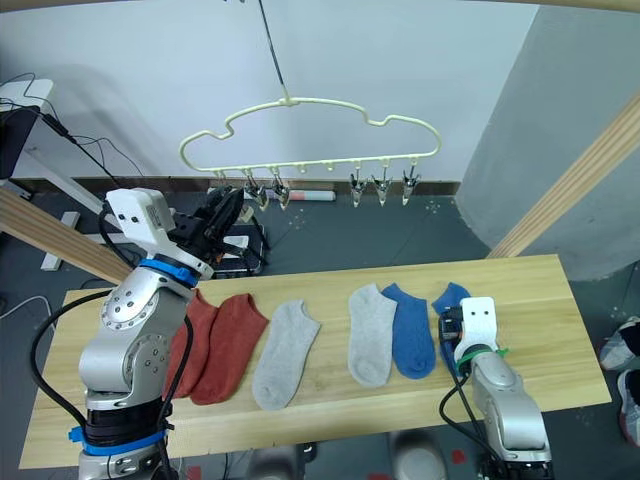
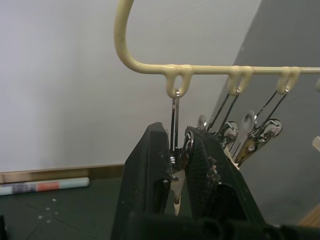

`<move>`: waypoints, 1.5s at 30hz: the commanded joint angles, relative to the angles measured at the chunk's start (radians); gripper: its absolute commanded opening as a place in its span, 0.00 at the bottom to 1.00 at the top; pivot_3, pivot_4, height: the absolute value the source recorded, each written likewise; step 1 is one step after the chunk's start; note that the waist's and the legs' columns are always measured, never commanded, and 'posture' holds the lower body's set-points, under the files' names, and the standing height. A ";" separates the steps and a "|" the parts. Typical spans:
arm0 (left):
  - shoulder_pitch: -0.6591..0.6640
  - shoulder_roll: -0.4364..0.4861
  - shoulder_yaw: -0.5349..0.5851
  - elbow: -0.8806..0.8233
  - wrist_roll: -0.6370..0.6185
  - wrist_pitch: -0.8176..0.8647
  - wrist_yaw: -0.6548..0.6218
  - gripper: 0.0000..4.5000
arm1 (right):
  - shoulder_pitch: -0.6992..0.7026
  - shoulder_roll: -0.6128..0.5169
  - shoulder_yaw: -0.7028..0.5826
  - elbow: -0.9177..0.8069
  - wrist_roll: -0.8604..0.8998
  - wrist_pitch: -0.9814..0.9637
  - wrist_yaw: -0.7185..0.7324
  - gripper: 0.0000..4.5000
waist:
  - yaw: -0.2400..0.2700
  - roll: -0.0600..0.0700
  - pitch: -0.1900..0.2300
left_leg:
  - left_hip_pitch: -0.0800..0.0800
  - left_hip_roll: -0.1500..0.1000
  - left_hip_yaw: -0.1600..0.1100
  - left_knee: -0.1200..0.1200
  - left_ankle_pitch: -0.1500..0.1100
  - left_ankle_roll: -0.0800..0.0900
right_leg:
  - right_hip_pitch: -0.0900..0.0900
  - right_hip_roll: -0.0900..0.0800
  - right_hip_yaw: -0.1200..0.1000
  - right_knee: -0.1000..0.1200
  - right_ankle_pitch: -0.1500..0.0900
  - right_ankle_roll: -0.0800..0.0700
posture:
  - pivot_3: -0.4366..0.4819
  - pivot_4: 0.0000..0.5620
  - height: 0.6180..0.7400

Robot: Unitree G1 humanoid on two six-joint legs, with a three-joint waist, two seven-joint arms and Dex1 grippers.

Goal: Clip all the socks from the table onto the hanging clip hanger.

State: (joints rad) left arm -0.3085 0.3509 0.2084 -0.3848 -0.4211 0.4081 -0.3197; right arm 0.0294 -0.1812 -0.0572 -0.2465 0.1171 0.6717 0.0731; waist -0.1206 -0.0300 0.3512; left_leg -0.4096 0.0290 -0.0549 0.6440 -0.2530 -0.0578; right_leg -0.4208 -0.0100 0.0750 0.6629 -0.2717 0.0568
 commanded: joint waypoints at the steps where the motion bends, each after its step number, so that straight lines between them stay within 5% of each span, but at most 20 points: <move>1: -0.002 0.012 0.029 -0.052 -0.058 0.023 -0.016 0.08 | 0.030 -0.024 0.000 0.007 -0.010 -0.002 0.022 0.01 | 0.004 0.000 0.000 | 0.000 0.000 0.000 0.000 0.000 0.000 | 0.000 0.000 0.000 0.000 0.000 0.000 | 0.27 0.68 0.97; 11: -0.042 0.054 0.093 -0.083 -0.284 0.206 -0.013 0.08 | -0.074 -0.286 0.215 -0.235 -0.038 -0.167 0.348 0.00 | 0.006 0.002 0.007 | 0.000 0.001 0.000 0.000 0.001 -0.001 | -0.001 0.002 0.000 0.000 0.000 0.001 | 0.26 0.68 0.97; 26: -0.096 0.035 0.166 -0.084 -0.608 0.400 0.158 0.08 | -0.338 -0.038 0.433 -0.195 -0.014 -0.185 0.394 0.00 | 0.014 0.001 0.007 | -0.005 -0.001 -0.004 0.001 0.001 -0.003 | -0.004 -0.003 -0.004 0.001 0.003 -0.004 | 0.26 0.67 0.97; 45: -0.092 0.069 0.153 -0.078 -0.694 0.402 0.210 0.08 | -0.395 0.079 0.428 -0.136 0.002 -0.236 0.367 0.00 | 0.014 0.001 0.007 | -0.006 0.000 -0.004 0.002 0.002 -0.004 | -0.004 -0.005 -0.005 0.002 0.004 -0.005 | 0.27 0.65 0.97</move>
State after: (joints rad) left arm -0.3987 0.4102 0.3598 -0.4332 -1.0951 0.8227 -0.1058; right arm -0.3626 -0.1174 0.3737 -0.3558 0.1014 0.4652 0.4355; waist -0.1064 -0.0290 0.3586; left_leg -0.4157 0.0286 -0.0594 0.6456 -0.2514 -0.0615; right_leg -0.4249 -0.0147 0.0703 0.6649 -0.2682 0.0522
